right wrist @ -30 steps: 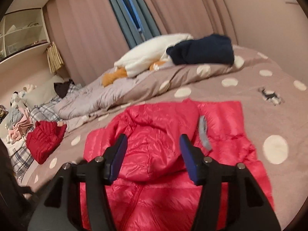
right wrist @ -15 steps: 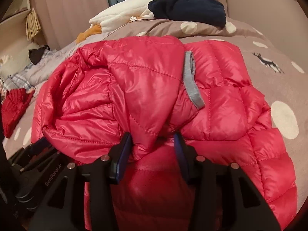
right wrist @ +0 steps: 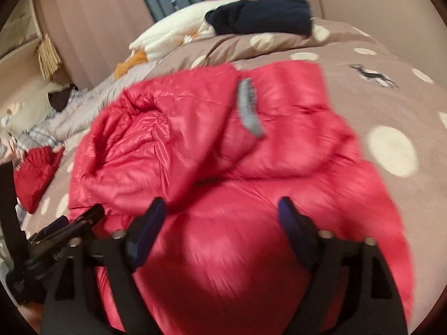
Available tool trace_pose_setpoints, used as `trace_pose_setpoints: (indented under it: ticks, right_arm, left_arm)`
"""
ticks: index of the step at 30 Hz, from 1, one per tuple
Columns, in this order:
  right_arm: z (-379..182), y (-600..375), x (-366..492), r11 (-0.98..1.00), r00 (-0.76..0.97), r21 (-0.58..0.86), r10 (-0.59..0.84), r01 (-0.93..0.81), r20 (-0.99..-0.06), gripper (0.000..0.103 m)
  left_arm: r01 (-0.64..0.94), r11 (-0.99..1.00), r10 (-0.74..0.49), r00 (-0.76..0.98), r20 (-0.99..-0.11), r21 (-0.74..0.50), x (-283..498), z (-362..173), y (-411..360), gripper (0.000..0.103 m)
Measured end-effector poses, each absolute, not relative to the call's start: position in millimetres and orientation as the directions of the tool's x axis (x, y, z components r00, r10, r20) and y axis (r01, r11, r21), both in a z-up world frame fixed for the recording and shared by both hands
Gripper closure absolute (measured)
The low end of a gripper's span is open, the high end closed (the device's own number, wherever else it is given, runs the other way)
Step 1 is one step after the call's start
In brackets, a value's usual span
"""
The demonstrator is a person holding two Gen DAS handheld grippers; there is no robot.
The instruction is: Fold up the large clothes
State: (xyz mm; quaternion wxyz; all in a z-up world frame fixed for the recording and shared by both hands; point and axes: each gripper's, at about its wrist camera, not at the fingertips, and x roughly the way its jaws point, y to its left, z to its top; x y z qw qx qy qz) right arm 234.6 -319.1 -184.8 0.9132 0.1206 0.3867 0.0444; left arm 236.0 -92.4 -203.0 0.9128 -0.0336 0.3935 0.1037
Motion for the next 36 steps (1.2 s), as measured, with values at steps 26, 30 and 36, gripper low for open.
trace_pose_setpoints:
  ticks: [26,30,36]
  right_arm:
    - [-213,-388,72,0.86,0.804,0.487,0.175,0.156,-0.568,0.0]
    - [-217,-363,60,0.832,0.82,0.536,0.205,0.141,-0.534,0.0]
    - [-221,-347,61,0.756,0.793,0.648,0.339,0.091,-0.507,0.0]
  left_arm:
    - [-0.344,0.891,0.04,0.708,-0.705,-0.295,86,-243,-7,0.007]
    - [-0.246,0.857,-0.14,0.736,-0.663,-0.454,75,-242,-22,0.007]
    - [-0.136,0.648,-0.472,0.7,-0.535,-0.75,79,-249,-29,0.007]
